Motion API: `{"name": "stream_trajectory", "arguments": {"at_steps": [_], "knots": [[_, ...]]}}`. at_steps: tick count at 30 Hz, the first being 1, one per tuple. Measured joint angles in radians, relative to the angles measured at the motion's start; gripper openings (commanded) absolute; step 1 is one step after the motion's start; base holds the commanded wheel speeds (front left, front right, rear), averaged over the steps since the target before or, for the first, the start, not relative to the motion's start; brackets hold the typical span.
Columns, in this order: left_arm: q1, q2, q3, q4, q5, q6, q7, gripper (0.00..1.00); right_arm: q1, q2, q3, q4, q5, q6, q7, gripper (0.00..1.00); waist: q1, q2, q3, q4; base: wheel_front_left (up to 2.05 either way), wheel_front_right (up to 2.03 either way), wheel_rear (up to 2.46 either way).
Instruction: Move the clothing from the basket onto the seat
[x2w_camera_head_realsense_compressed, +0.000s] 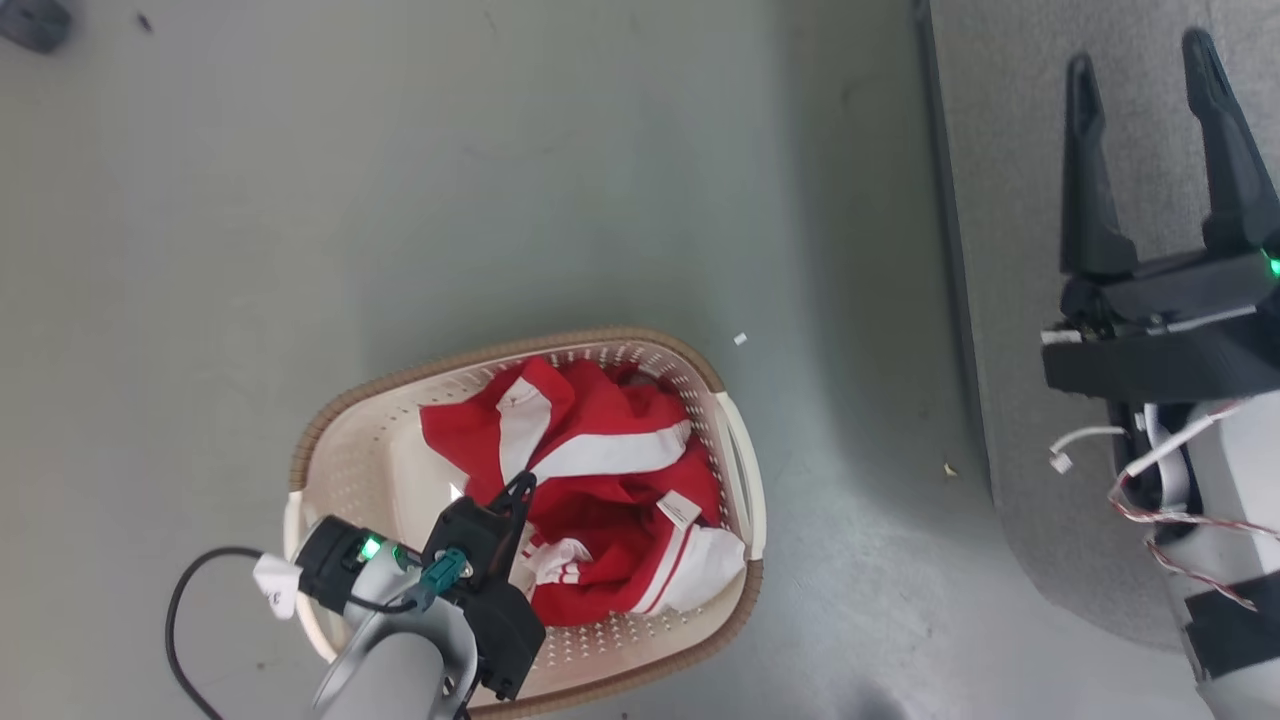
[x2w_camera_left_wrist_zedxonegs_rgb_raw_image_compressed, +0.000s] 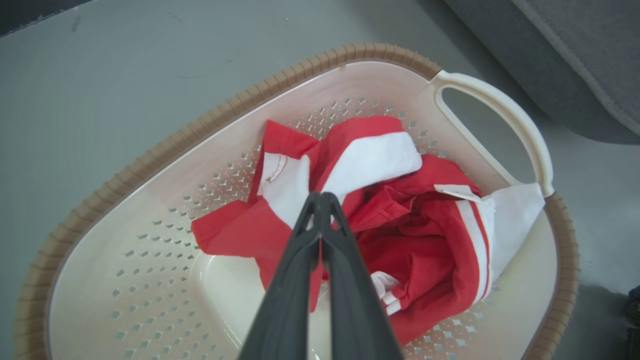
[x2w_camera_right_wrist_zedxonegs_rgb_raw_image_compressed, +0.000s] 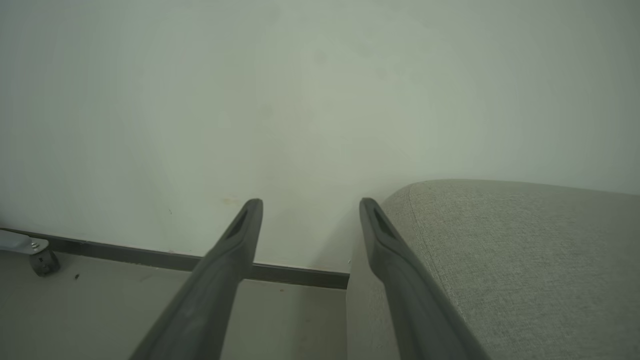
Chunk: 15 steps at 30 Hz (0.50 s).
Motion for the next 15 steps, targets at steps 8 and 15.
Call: {"name": "stream_trajectory", "arguments": {"at_steps": [8, 15], "knots": [[0.109, -0.001, 0.025, -0.131, -0.048, 0.01, 0.0, 0.0, 0.095, -0.027, -0.048, 0.035, 0.008, -0.001, 0.0, 1.0, -0.0001, 0.0, -0.093, 0.045, 0.0, 0.0, 0.0], [0.198, 0.0, 0.028, -0.25, -0.053, 0.02, 0.0, 0.0, 0.177, -0.033, -0.073, 0.06, 0.017, -0.008, 0.0, 1.0, -0.0001, -0.0001, -0.19, 0.085, 0.0, 0.0, 0.0]]}}
